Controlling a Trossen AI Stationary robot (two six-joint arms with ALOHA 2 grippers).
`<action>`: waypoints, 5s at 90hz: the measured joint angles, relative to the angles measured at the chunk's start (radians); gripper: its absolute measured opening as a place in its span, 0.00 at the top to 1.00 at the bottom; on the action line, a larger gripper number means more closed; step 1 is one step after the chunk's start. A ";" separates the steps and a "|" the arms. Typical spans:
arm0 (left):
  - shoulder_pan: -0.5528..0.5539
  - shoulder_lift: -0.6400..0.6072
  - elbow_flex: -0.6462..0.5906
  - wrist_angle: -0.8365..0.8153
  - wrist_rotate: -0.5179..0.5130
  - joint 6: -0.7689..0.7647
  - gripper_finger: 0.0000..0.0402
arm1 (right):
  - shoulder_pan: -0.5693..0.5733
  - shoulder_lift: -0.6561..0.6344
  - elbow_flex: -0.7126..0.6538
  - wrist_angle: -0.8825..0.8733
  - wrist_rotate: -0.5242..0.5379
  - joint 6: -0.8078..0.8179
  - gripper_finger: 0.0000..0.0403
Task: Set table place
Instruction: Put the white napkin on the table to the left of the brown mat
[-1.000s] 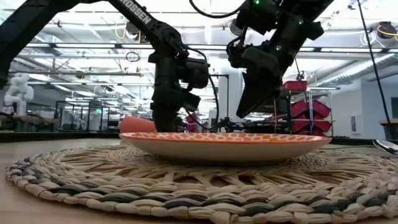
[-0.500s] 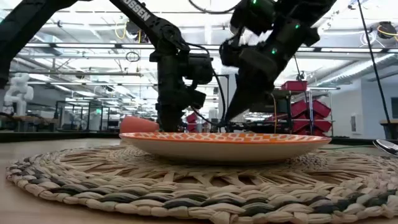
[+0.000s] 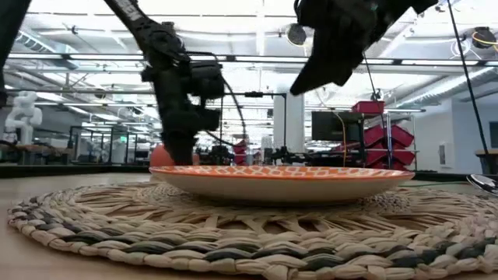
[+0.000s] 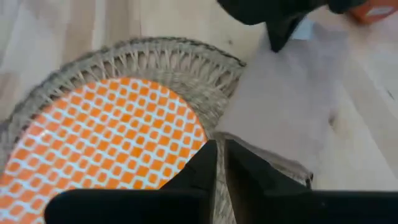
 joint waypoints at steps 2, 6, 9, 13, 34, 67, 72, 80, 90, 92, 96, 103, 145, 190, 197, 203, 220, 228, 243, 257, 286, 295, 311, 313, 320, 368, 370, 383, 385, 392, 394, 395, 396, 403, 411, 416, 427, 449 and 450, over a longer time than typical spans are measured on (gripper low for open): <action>0.000 -0.017 -0.015 -0.003 -0.005 -0.010 0.99 | 0.001 -0.003 0.000 0.001 0.000 0.000 0.96; 0.000 -0.053 -0.044 -0.005 -0.010 -0.019 0.99 | 0.005 -0.005 0.000 -0.003 0.000 0.000 0.96; 0.000 -0.080 -0.066 -0.008 -0.011 -0.032 0.99 | 0.009 -0.005 0.000 -0.003 0.000 0.000 0.96; -0.001 -0.113 -0.095 -0.011 -0.016 -0.043 0.99 | 0.014 -0.005 0.000 -0.004 0.000 0.000 0.96; -0.039 -0.257 -0.272 -0.049 -0.024 -0.194 0.99 | 0.046 -0.005 0.000 -0.023 0.000 0.000 0.96; -0.271 -0.429 -0.360 -0.076 -0.024 -0.504 0.99 | 0.073 -0.005 0.000 -0.027 -0.005 -0.013 0.96; -0.313 -0.448 -0.362 -0.082 -0.006 -0.544 0.99 | 0.079 -0.005 0.000 -0.026 -0.006 -0.019 0.96; -0.382 -0.466 -0.363 -0.085 0.013 -0.590 0.99 | 0.086 -0.005 0.000 -0.025 -0.026 -0.034 0.96; -0.473 -0.481 -0.362 -0.090 0.013 -0.673 0.99 | 0.093 -0.005 0.000 -0.020 -0.039 -0.045 0.96; -0.492 -0.481 -0.362 -0.090 0.013 -0.689 0.99 | 0.093 -0.005 0.000 -0.020 -0.040 -0.048 0.96; -0.527 -0.482 -0.362 -0.088 0.013 -0.721 0.99 | 0.092 -0.005 0.000 -0.020 -0.050 -0.055 0.96; -0.592 -0.483 -0.360 -0.080 0.011 -0.783 0.99 | 0.092 -0.005 0.000 -0.020 -0.062 -0.064 0.96; -0.857 -0.570 -0.233 0.023 -0.365 -0.762 0.99 | -0.002 0.092 0.000 0.156 -0.193 -0.143 0.96; -0.866 -0.733 -0.033 -0.397 -0.537 -0.634 0.99 | -0.167 0.158 0.006 0.310 -0.392 -0.054 0.96; -0.852 -0.722 -0.059 -0.536 -0.536 -0.717 0.99 | -0.189 0.210 0.036 0.318 -0.456 -0.044 0.96; -0.848 -0.722 -0.088 -0.534 -0.522 -0.722 0.99 | -0.198 0.268 0.080 0.316 -0.487 -0.045 0.96; -0.801 -0.692 -0.209 -0.505 -0.490 -0.689 0.99 | -0.203 0.462 0.306 0.223 -0.558 -0.102 0.96; -0.763 -0.677 -0.275 -0.476 -0.473 -0.675 0.99 | -0.208 0.540 0.430 0.092 -0.559 -0.136 0.96; -0.681 -0.664 -0.407 -0.301 -0.383 -0.619 0.99 | -0.250 0.649 0.577 -0.036 -0.551 -0.147 0.96; -0.647 -0.653 -0.458 -0.172 -0.355 -0.638 0.99 | -0.282 0.714 0.621 -0.052 -0.564 -0.121 0.96; -0.646 -0.591 -0.466 -0.081 -0.244 -0.720 0.99 | -0.334 0.812 0.686 -0.128 -0.623 -0.119 0.96; -0.649 -0.555 -0.464 -0.052 -0.228 -0.722 0.99 | -0.342 0.824 0.706 -0.118 -0.623 -0.136 0.96; -0.679 -0.521 -0.465 0.061 -0.201 -0.751 0.99 | -0.357 0.828 0.748 -0.090 -0.602 -0.158 0.96; -0.685 -0.518 -0.465 0.072 -0.194 -0.756 0.99 | -0.361 0.828 0.753 -0.088 -0.602 -0.158 0.96; -0.716 -0.509 -0.465 0.092 -0.185 -0.803 0.99 | -0.375 0.828 0.762 -0.082 -0.602 -0.159 0.96; -0.890 -0.489 -0.460 0.150 -0.217 -1.020 0.99 | -0.385 0.878 0.763 -0.085 -0.707 -0.202 0.96; -0.890 -0.489 -0.459 0.161 -0.219 -1.012 0.99 | -0.388 0.883 0.764 -0.081 -0.712 -0.199 0.96; -0.890 -0.490 -0.437 0.181 -0.287 -1.009 0.99 | -0.403 0.912 0.766 -0.031 -0.752 -0.175 0.96; -0.890 -0.490 -0.436 0.183 -0.288 -1.009 0.99 | -0.406 0.916 0.766 -0.018 -0.759 -0.170 0.96; -0.890 -0.489 -0.437 0.180 -0.287 -1.011 0.99 | -0.416 0.923 0.766 0.013 -0.770 -0.144 0.96; -0.890 -0.489 -0.437 0.185 -0.286 -1.011 0.99 | -0.418 0.924 0.766 0.020 -0.767 -0.140 0.96; -0.890 -0.489 -0.437 0.188 -0.286 -1.012 0.99 | -0.419 0.924 0.766 0.025 -0.765 -0.138 0.96; -0.890 -0.489 -0.437 0.191 -0.285 -1.012 0.99 | -0.420 0.924 0.765 0.030 -0.763 -0.136 0.96; -0.892 -0.489 -0.437 0.226 -0.267 -1.009 0.99 | -0.430 0.927 0.764 0.067 -0.746 -0.124 0.96; -0.903 -0.490 -0.437 0.304 -0.259 -0.974 0.99 | -0.436 0.929 0.763 0.106 -0.730 -0.111 0.96; -0.904 -0.490 -0.437 0.366 -0.260 -0.934 0.99 | -0.436 0.930 0.763 0.116 -0.727 -0.107 0.96; -0.906 -0.490 -0.436 0.494 -0.294 -0.828 0.99 | -0.436 0.930 0.763 0.117 -0.726 -0.112 0.96; -0.905 -0.491 -0.436 0.574 -0.313 -0.760 0.99 | -0.423 0.929 0.763 0.110 -0.728 -0.121 0.96; -0.905 -0.491 -0.436 0.573 -0.313 -0.755 0.99 | -0.422 0.929 0.763 0.110 -0.728 -0.121 0.96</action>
